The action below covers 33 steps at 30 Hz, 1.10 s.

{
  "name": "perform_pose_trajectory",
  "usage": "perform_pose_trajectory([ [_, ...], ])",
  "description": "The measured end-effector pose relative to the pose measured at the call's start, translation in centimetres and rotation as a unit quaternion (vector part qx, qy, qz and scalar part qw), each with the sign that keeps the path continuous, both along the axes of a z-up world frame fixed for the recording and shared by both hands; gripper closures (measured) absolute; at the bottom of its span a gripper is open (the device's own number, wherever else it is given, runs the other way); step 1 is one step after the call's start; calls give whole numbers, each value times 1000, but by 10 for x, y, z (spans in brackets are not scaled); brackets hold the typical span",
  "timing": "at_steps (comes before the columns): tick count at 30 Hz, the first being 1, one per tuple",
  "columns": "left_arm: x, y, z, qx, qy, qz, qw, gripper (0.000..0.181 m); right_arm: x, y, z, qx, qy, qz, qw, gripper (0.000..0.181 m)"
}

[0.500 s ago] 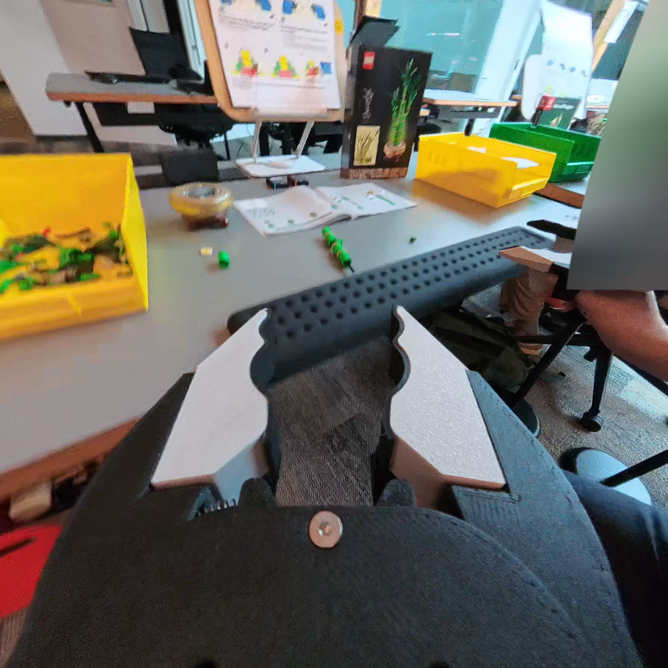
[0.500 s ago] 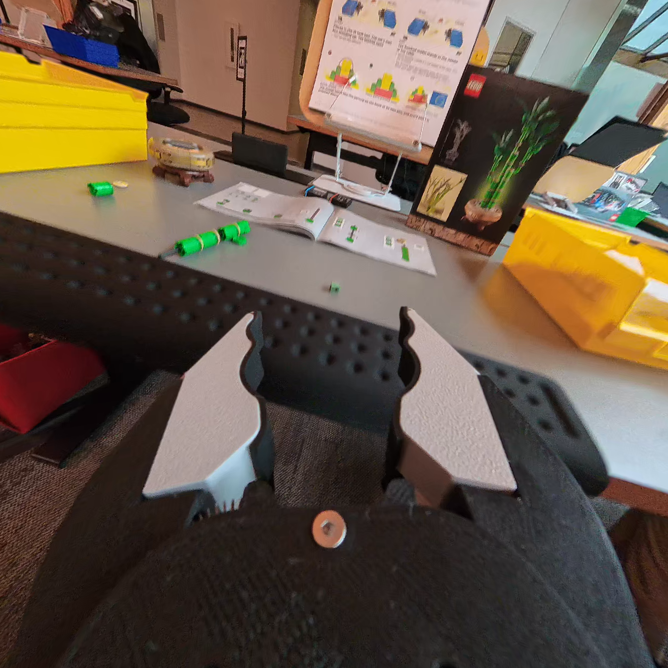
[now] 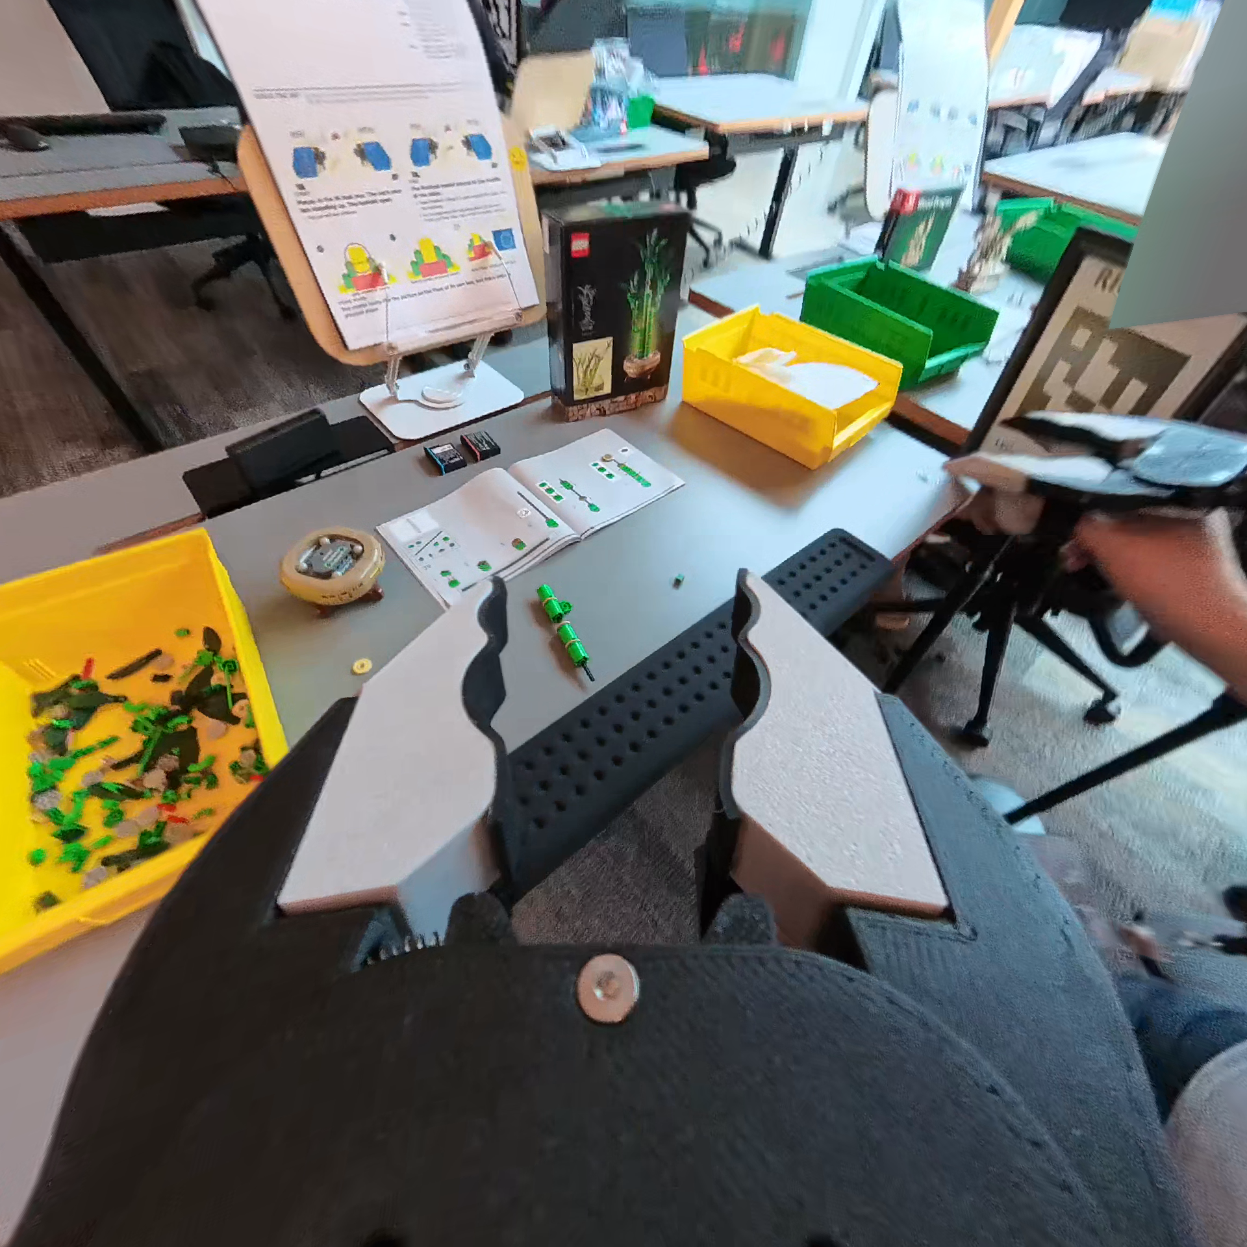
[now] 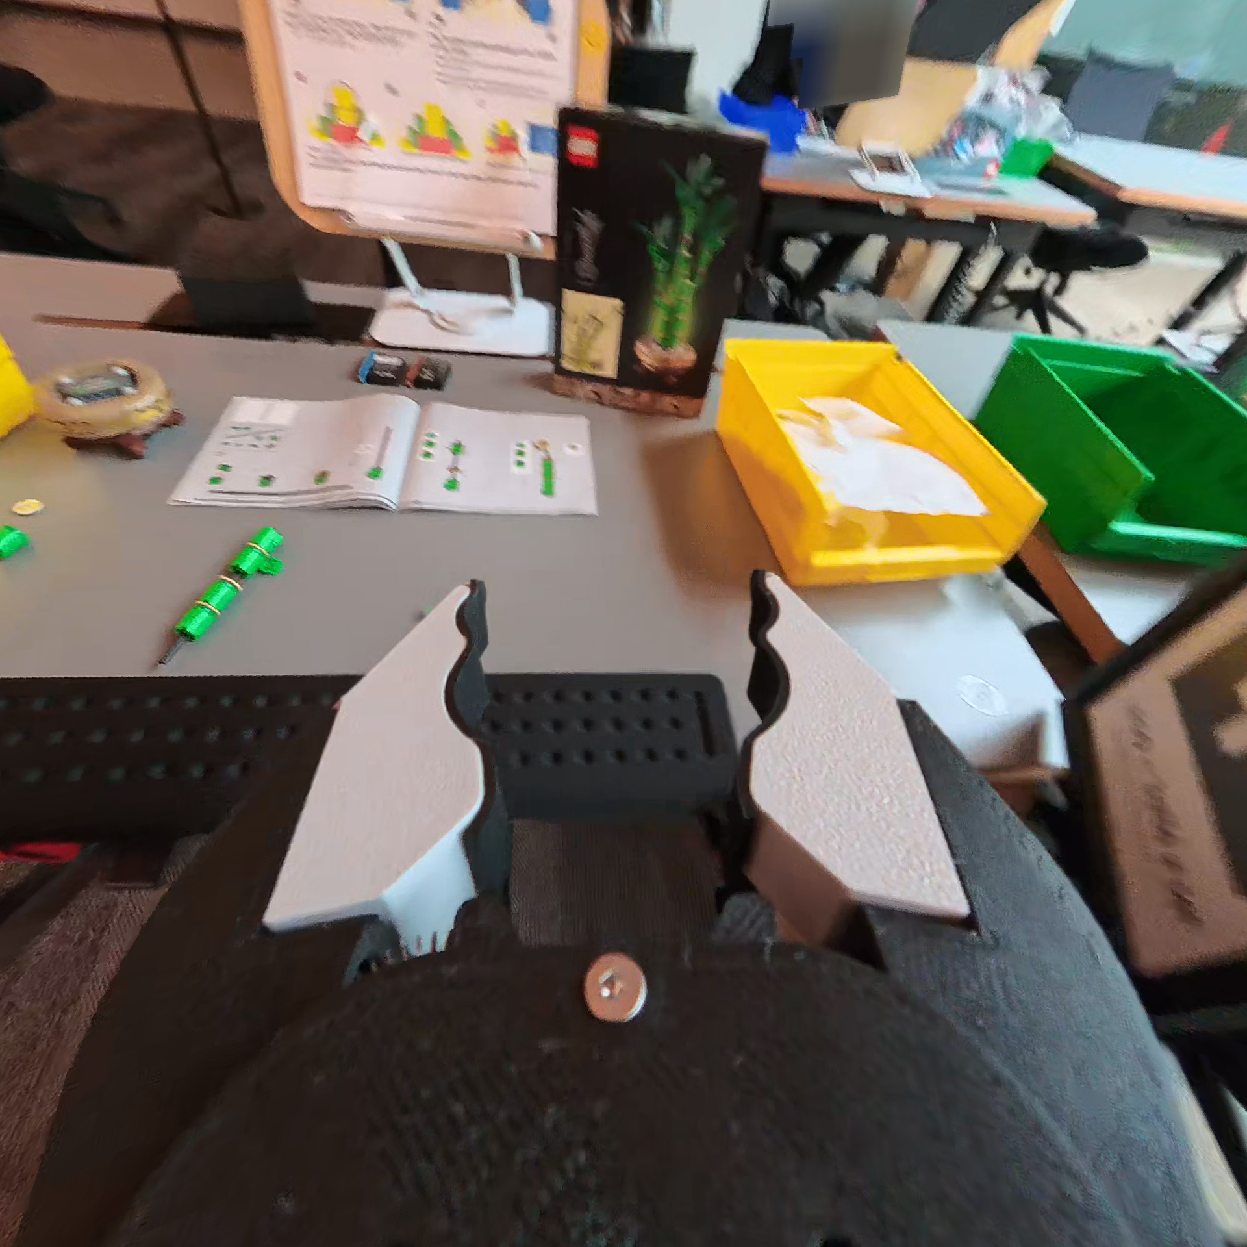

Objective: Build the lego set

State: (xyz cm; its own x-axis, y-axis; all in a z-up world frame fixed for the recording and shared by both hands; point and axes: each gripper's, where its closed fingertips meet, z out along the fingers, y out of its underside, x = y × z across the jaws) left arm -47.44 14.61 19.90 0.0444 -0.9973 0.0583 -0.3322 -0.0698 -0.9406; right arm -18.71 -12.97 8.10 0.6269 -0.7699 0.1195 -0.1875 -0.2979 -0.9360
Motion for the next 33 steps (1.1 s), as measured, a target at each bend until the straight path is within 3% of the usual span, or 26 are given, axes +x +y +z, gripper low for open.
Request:
perform_pose_trajectory([
  [3, 23, -6, 20, 15, 25, -25, 999, 113, 4, -39, 19, -47, 35, -34, 998, 103],
  [7, 55, -15, 19, -8, 45, -27, 999, 105, 23, -57, 31, -63, 58, -39, 995, 101],
  [14, 92, -9, 20, 1, 34, 56, 998, 104, 90, -35, 36, -87, 74, 18, 993, 97],
  [18, 71, 3, 44, 63, 33, 109, 991, 103, 102, -2, 43, -88, 53, 72, 992, 98],
  [22, 25, 12, 35, 47, 68, 167, 982, 98, 86, 47, 30, -127, 27, 129, 983, 98],
  [26, -22, 21, 17, 77, 114, 210, 968, 98, 43, 108, 20, -127, 37, 192, 972, 97],
  [33, -47, 14, 9, 27, 102, 245, 964, 96, -41, 176, 17, -141, 32, 300, 943, 93],
])
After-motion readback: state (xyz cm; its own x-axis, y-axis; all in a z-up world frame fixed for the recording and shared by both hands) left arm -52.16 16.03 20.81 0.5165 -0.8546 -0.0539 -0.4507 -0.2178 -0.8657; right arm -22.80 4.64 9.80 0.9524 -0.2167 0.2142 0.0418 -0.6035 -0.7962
